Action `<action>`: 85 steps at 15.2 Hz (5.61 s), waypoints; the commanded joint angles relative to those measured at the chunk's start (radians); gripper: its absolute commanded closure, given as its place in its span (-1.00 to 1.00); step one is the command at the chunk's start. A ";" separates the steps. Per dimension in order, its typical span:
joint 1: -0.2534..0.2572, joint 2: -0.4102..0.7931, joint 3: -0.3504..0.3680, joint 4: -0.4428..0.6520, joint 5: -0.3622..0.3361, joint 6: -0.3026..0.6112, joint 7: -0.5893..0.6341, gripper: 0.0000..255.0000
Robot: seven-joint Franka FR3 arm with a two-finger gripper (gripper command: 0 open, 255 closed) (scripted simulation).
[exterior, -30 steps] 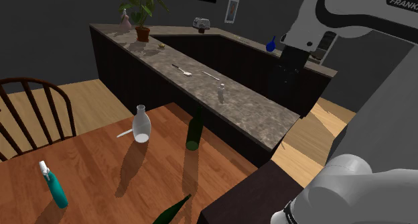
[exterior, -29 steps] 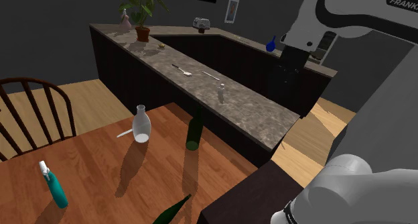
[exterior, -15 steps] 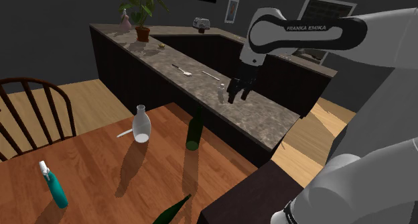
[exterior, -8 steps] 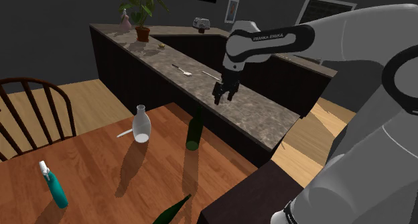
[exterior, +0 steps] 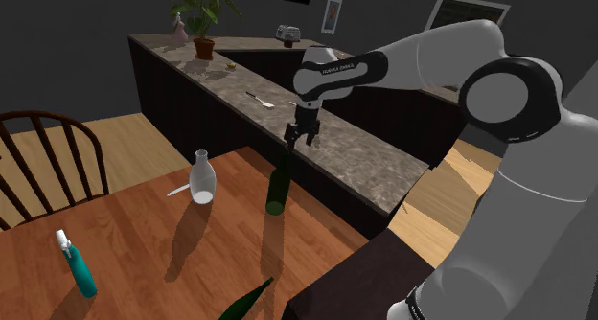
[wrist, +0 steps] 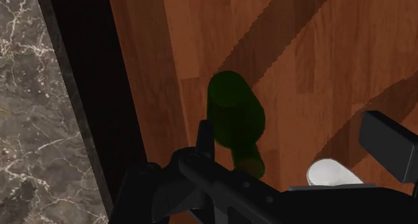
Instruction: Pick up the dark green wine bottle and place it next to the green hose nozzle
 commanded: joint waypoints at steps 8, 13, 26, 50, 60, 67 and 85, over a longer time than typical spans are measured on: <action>0.010 0.306 -0.004 0.279 -0.037 0.023 0.012 -1.00; 0.010 0.331 -0.004 0.247 -0.037 0.080 0.012 -1.00; 0.010 0.340 -0.004 0.238 -0.037 0.097 0.012 1.00; 0.010 0.243 -0.005 0.340 -0.037 -0.101 0.011 1.00; 0.053 0.103 0.016 0.306 -0.040 -0.208 0.074 1.00; 0.111 -0.039 0.054 0.264 -0.037 -0.307 0.169 1.00; 0.260 -0.188 0.193 0.474 -0.008 -0.662 0.460 1.00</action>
